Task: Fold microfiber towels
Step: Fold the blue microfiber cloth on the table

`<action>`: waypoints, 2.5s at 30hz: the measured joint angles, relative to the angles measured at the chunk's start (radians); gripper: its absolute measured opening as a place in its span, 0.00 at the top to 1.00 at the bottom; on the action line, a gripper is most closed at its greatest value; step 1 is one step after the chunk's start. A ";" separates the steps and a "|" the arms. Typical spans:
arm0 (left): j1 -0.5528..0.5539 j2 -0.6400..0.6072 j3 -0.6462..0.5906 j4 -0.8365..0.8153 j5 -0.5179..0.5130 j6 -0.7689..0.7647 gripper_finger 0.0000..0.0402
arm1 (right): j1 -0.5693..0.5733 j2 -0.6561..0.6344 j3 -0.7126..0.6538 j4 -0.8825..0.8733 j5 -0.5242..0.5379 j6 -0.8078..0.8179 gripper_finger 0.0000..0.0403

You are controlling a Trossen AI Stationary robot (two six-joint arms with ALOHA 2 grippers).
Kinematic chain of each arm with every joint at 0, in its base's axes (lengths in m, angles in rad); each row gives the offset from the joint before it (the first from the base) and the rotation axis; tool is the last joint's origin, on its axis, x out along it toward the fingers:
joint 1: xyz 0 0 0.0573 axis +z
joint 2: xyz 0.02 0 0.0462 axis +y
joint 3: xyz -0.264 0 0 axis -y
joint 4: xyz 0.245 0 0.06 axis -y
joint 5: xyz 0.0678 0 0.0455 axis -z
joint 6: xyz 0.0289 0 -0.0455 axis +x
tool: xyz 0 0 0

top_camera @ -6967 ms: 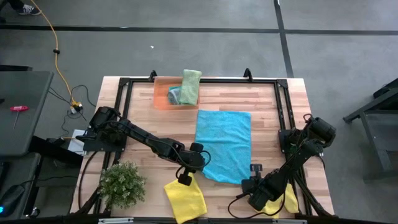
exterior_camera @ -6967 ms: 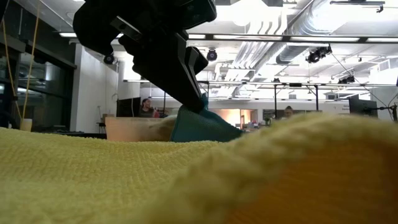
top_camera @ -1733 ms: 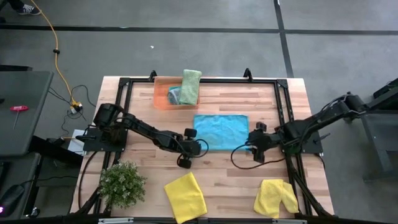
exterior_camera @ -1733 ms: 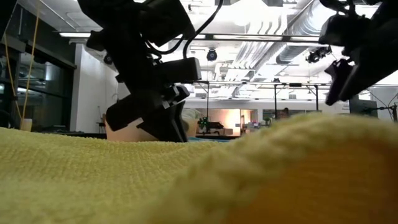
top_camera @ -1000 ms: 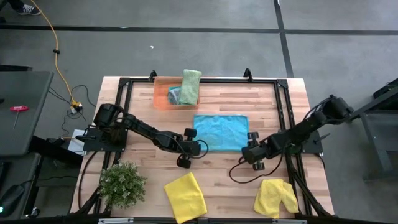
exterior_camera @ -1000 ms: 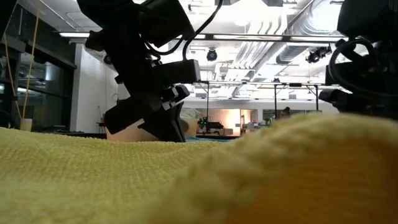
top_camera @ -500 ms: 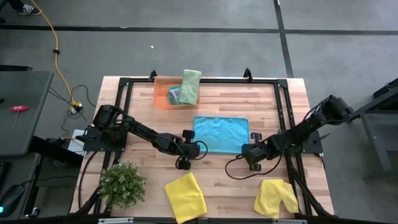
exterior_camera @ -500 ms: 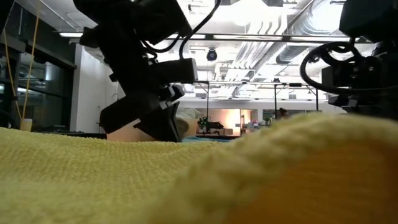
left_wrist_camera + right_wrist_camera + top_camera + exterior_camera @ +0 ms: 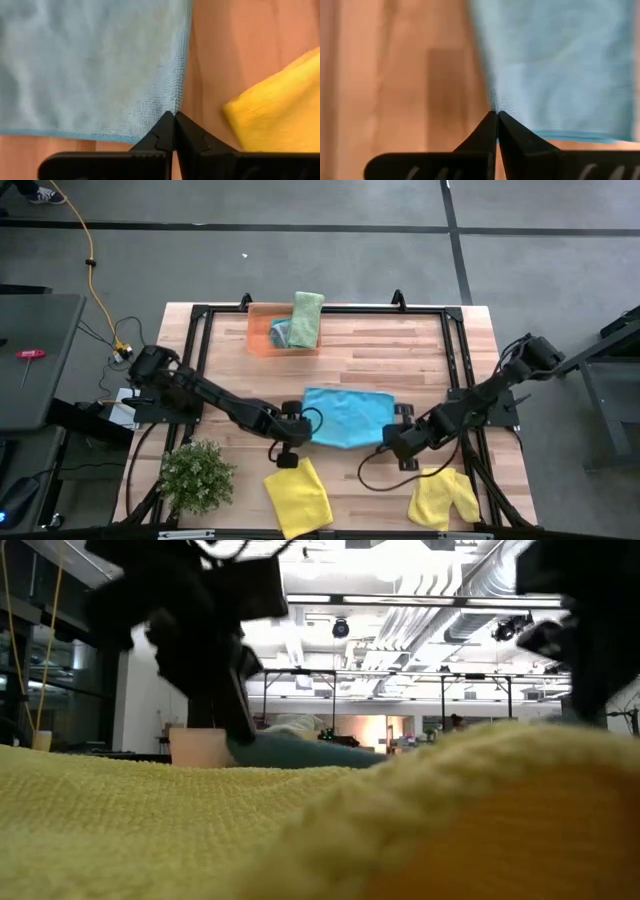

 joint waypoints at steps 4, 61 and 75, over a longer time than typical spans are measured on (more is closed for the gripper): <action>0.010 -0.054 0.001 0.006 -0.075 -0.023 1.00 | -0.006 -0.001 0.045 -0.095 0.128 0.025 1.00; 0.221 -0.015 0.020 -0.002 -0.204 0.268 0.55 | -0.181 -0.121 -0.236 -0.144 0.455 0.143 0.37; 0.234 -0.016 -0.239 0.700 -0.034 0.323 0.56 | -0.070 -0.503 -0.473 0.094 0.314 0.892 0.37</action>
